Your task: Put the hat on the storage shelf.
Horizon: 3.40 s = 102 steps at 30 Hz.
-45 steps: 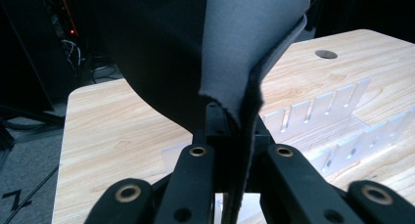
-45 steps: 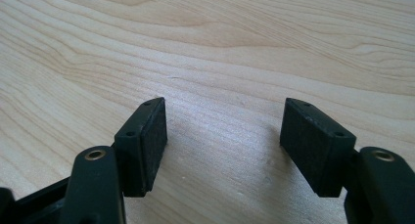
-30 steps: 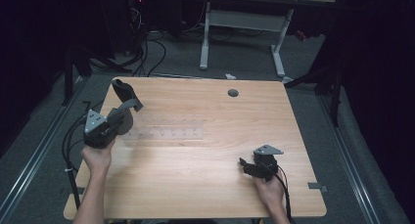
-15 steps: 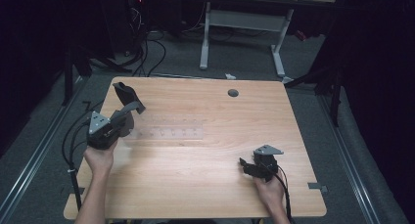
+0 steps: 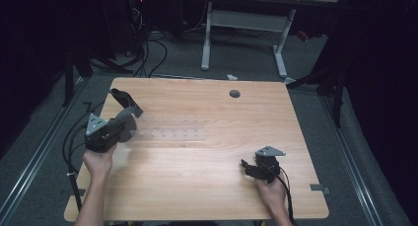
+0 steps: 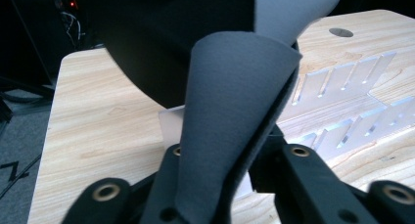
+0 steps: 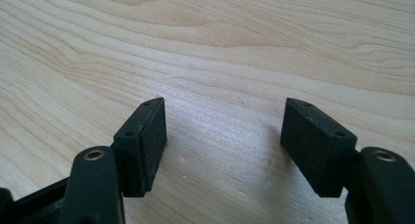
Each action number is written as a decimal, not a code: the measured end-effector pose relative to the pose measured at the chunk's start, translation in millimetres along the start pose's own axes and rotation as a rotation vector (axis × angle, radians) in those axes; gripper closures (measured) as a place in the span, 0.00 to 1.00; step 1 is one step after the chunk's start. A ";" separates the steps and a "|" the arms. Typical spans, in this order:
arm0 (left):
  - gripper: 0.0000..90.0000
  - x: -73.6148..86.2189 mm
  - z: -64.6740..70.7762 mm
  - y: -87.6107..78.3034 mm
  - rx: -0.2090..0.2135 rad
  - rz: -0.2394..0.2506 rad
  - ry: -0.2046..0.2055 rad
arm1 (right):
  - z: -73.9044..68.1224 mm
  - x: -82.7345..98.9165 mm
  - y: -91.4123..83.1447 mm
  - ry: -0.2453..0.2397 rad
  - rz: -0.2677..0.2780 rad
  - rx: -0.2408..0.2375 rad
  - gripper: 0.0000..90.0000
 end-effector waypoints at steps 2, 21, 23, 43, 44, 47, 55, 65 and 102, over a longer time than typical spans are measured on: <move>0.78 -0.9 -0.3 -1.7 -0.010 -0.002 0.000 | 0.0 0.0 0.0 0.000 0.000 0.000 0.38; 0.48 -11.7 16.6 -40.0 -0.027 0.013 -0.027 | -0.1 0.0 -0.1 0.001 -0.001 -0.001 0.38; 0.48 -10.9 19.1 -44.4 -0.024 0.014 -0.025 | -0.1 0.0 -0.1 0.001 -0.001 -0.001 0.38; 0.47 6.1 51.0 -71.8 0.030 0.010 -0.009 | 0.0 0.0 0.0 0.000 0.000 0.000 0.38; 0.47 6.1 51.0 -71.8 0.030 0.010 -0.009 | 0.0 0.0 0.0 0.000 0.000 0.000 0.38; 0.47 11.4 55.7 -73.0 0.038 -0.002 -0.004 | 0.0 0.0 0.0 0.000 0.000 0.000 0.38; 0.47 33.6 69.6 -69.3 0.070 -0.069 0.002 | 0.0 0.0 0.0 0.000 0.000 0.000 0.38; 0.46 64.2 91.2 -61.3 0.132 -0.154 -0.004 | -0.1 0.1 -0.1 0.001 -0.001 -0.001 0.38; 0.46 155.3 90.1 -21.3 0.107 -0.347 0.056 | -0.2 0.1 0.1 -0.006 0.001 -0.002 0.37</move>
Point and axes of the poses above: each handheld gripper's, and its own axes: y roughly forward along the jaws, x roughly out of its underside, z roughly to its right, the point moved 6 cm from there along y, roughly forward along the jaws, and after that the axes turned 12 degrees about -y, right-handed, at the moved point
